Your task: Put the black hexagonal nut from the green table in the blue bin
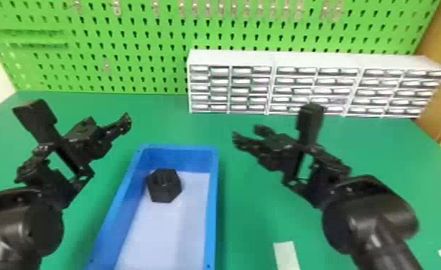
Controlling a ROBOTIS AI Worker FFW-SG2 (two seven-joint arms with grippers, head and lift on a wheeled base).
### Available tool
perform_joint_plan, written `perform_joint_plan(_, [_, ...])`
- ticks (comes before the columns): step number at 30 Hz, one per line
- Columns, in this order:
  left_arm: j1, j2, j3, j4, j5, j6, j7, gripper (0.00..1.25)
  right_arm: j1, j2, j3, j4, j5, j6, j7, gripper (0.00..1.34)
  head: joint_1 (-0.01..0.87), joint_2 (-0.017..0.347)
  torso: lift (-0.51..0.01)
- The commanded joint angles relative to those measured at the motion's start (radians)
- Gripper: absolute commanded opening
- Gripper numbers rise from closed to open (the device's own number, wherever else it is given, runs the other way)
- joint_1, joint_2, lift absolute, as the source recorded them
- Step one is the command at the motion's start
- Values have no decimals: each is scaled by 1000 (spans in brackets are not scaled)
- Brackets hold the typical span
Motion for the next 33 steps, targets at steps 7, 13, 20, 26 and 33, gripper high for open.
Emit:
perform_joint_plan(7, [3, 0, 3, 0, 0, 0, 4, 1105, 111, 48, -245, -60, 255, -2, 0, 818, 666, 32, -100])
perform_joint_plan(13, [3, 0, 3, 0, 1, 0, 7, 1105, 158, 98, -407, -63, 367, -45, 0, 818, 666, 32, -100])
perform_joint_plan(20, [6, -2, 9, 0, 1, 0, 9, 1105, 187, 125, -539, -91, 444, -108, 0, 819, 666, 32, -100])
perform_joint_plan(26, [12, -2, 11, 0, 3, 0, 15, 1105, 207, 143, -621, -108, 471, -162, -1, 819, 666, 32, -100])
perform_joint_plan(33, [15, 0, 14, 0, 9, 0, 16, 1105, 238, 143, -670, -117, 482, -217, -26, 819, 666, 32, -100])
